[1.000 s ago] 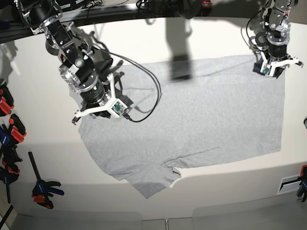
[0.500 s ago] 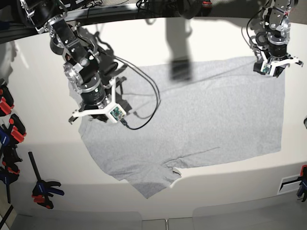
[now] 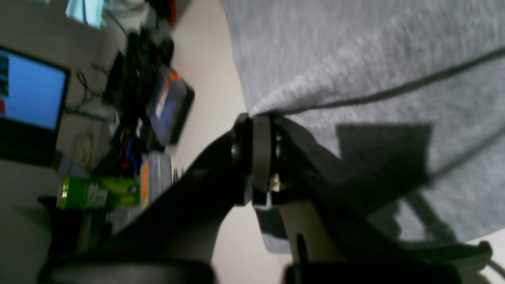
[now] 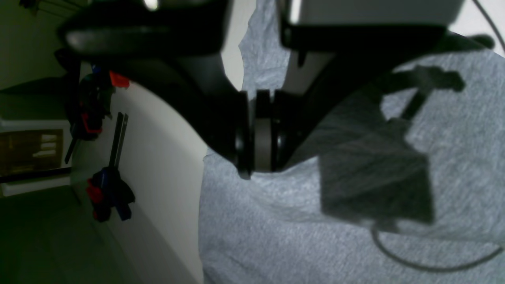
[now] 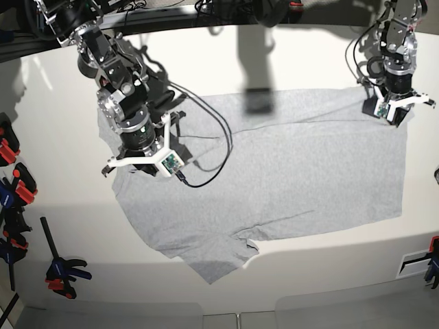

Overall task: Fold the T-shirt properly
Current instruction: 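Move the right gripper out over the shirt body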

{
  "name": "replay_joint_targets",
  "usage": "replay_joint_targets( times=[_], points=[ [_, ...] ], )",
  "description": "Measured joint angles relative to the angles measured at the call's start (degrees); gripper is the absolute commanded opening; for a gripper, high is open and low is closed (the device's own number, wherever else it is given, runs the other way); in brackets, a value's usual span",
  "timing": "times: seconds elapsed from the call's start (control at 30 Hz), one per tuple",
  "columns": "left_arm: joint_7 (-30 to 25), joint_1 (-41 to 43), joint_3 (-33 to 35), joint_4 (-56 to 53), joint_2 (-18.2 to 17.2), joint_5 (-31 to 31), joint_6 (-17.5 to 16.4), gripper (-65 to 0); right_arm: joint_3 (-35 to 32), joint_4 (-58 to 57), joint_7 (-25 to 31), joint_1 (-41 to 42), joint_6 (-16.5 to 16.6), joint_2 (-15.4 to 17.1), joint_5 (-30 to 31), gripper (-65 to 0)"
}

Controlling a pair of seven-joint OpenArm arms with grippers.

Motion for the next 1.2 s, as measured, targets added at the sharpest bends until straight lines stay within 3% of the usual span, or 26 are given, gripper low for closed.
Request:
replay_joint_targets(
  times=[0.13,0.33,0.53,0.7,0.93,1.2],
  points=[
    [-1.6,-0.31,0.0,-0.46,-0.04,-4.11,0.02,-65.0,0.0,-0.13,0.04,-0.28,0.0,-0.02,0.0,-65.0],
    [-4.9,-3.39,0.0,-8.5,0.09,-4.74,0.0,-65.0,0.0,-0.79,0.17,-0.28,0.02,-0.02,0.0,-65.0],
    [-7.02,-3.65,0.0,-10.93,0.22,-4.7,0.0,-65.0,0.0,-7.41,5.99,-0.26,0.24,-0.07,0.04,-65.0],
    [-11.85,-3.93,0.0,-10.93,0.22,-4.66,0.0,-65.0,0.04,-10.67,7.04,0.07,0.24,-2.56,-0.02,-65.0],
    [-12.0,-3.98,0.0,-10.93,0.22,-8.68,-0.04,-65.0,0.11,-10.69,7.13,3.08,0.22,-4.98,-0.22,-65.0],
    [-12.02,-3.98,0.0,-10.93,0.22,-8.81,0.0,-65.0,0.11,-13.07,6.75,3.67,-0.46,-6.51,-0.48,-65.0]
  ],
)
